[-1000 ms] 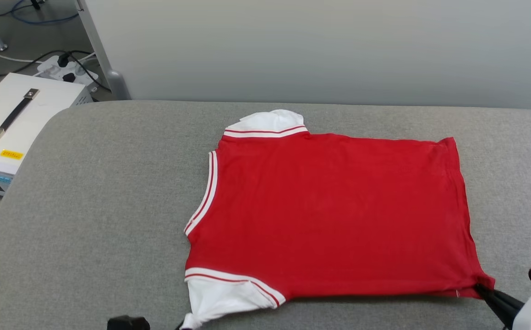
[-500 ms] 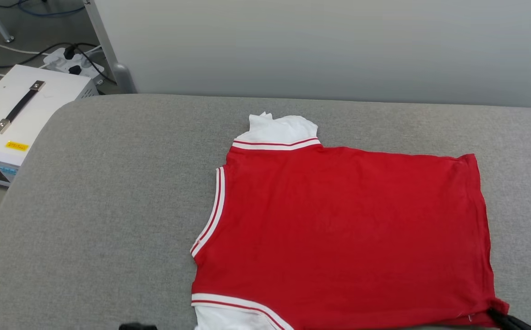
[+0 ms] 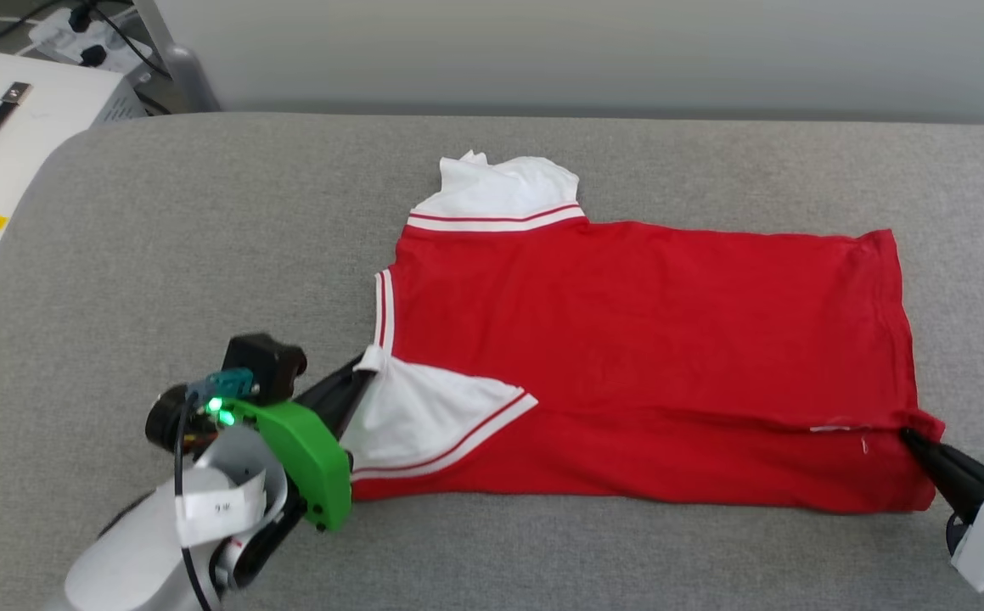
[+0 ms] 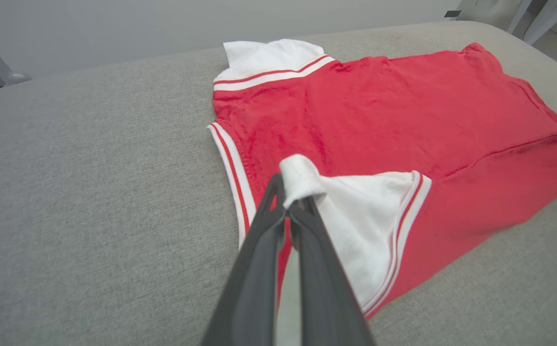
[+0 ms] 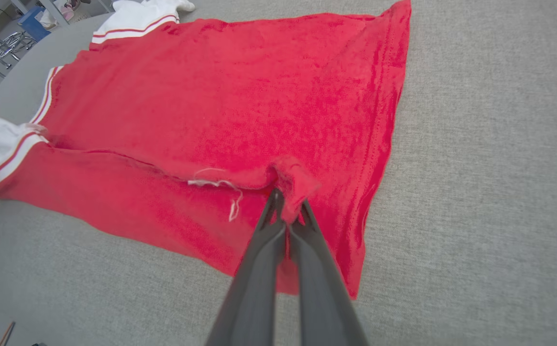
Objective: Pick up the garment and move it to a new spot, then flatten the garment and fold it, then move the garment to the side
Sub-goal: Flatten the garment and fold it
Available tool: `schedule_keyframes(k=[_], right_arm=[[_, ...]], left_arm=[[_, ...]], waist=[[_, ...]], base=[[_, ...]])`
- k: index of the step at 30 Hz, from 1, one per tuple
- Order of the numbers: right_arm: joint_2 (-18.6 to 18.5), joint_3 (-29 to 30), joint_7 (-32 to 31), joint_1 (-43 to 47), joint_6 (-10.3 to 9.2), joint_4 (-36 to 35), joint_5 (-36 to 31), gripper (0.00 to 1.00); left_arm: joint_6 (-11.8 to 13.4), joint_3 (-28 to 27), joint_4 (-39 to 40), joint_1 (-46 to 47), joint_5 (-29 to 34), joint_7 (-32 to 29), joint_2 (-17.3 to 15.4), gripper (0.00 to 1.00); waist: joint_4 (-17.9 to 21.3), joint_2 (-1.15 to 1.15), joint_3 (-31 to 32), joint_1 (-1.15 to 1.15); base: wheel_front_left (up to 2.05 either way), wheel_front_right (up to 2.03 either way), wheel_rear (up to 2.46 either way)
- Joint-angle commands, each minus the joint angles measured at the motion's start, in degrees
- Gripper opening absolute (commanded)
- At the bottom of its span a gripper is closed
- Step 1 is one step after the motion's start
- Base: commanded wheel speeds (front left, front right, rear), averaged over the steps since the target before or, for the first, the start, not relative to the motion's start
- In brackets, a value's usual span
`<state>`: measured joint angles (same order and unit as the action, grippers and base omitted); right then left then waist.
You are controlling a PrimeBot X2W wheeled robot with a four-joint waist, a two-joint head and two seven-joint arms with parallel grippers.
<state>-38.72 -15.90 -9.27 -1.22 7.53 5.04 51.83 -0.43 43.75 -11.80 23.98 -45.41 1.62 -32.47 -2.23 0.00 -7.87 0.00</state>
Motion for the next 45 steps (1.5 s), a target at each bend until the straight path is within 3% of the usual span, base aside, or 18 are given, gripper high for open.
schedule_keyframes(k=[1, 11, 15, 20, 21, 22, 23, 27, 31, 32, 37, 41, 45], right_arm=[[0.36, 0.76, -0.82, -1.80, -0.04, -0.35, -0.55, 0.00], [2.33, 1.14, -5.75, -11.73, -0.04, 3.42, -2.52, 0.00], [4.05, -1.00, -6.08, -16.18, -0.04, 9.67, -3.96, 0.00], [5.00, -3.38, -5.13, -17.61, -0.04, 14.05, -4.25, 0.00], [5.12, -4.11, -3.95, -17.74, -0.04, 15.01, -3.72, 0.27], [4.98, -4.17, -3.33, -17.61, -0.04, 15.03, -3.53, 0.82], [4.79, -4.24, -2.79, -17.44, -0.04, 14.86, -3.50, 1.00], [2.54, -2.88, 0.80, -14.09, -0.04, 10.77, -2.85, 1.00], [1.24, -0.33, 1.69, -10.74, -0.04, 7.27, -2.82, 1.00], [1.06, 1.73, 1.42, -8.58, -0.04, 5.05, -3.25, 1.00], [2.04, 4.63, -0.29, -5.85, -0.04, 2.46, -5.01, 1.00], [3.73, 5.46, -1.57, -4.95, -0.04, 1.56, -6.56, 1.00], [5.23, 5.74, -2.65, -4.83, -0.04, 1.14, -7.44, 1.00]], left_arm=[[-1.12, -0.01, -1.88, 3.21, 0.90, -0.20, 0.86, 0.00], [-6.02, 2.19, -17.67, 14.97, 1.74, -0.03, 5.69, 0.00], [-6.88, 4.69, -26.17, 16.83, 0.70, 1.83, 8.19, 0.00], [-7.02, 7.79, -30.80, 16.99, -0.89, 3.09, 9.70, 0.00], [-7.03, 9.35, -32.02, 17.33, -1.89, 4.60, 9.84, 0.00], [-7.04, 9.83, -32.42, 17.49, -2.25, 5.06, 9.82, 0.55], [-7.04, 10.21, -32.70, 17.69, -2.39, 5.45, 9.68, 1.00], [-7.04, 10.52, -31.31, 19.70, -4.65, 8.20, 6.68, 1.00], [-7.05, 10.88, -28.15, 21.26, -6.26, 5.55, 3.19, 1.00], [-7.05, 11.57, -25.07, 22.46, -8.03, 0.75, 1.03, 1.00], [-7.05, 15.83, -19.04, 24.81, -12.21, -14.75, -2.08, 1.00], [-7.05, 18.62, -15.85, 25.97, -17.09, -26.06, -3.12, 1.00], [-7.05, 21.29, -15.16, 26.29, -19.90, -33.48, -3.40, 1.00]], waist=[[1.45, 0.00, -3.64, 0.00], [2.98, 0.00, -9.83, 0.00], [3.08, 0.00, -11.32, 0.00], [2.56, 0.00, -11.27, 0.00], [2.11, 0.00, -10.42, 0.00], [1.92, 0.00, -9.92, 0.00], [1.78, 0.00, -9.41, 0.00], [0.87, 0.00, -5.41, 0.00], [0.39, 0.00, -2.83, 0.00], [-0.07, 0.00, -1.54, 0.00], [-0.87, 0.00, -0.55, 0.00], [-1.12, 0.00, -0.39, 0.00], [-0.93, 0.00, -0.48, 0.00]], base=[[0.00, 0.00, 0.00], [0.00, 0.00, 0.00], [0.00, 0.00, 0.00], [0.00, 0.00, 0.00], [0.00, 0.00, 0.00], [0.00, 0.00, 0.00], [0.00, 0.00, 0.00], [0.00, 0.00, 0.00], [0.00, 0.00, 0.00], [0.00, 0.00, 0.00], [0.00, 0.00, 0.00], [0.00, 0.00, 0.00], [0.00, 0.00, 0.00]])
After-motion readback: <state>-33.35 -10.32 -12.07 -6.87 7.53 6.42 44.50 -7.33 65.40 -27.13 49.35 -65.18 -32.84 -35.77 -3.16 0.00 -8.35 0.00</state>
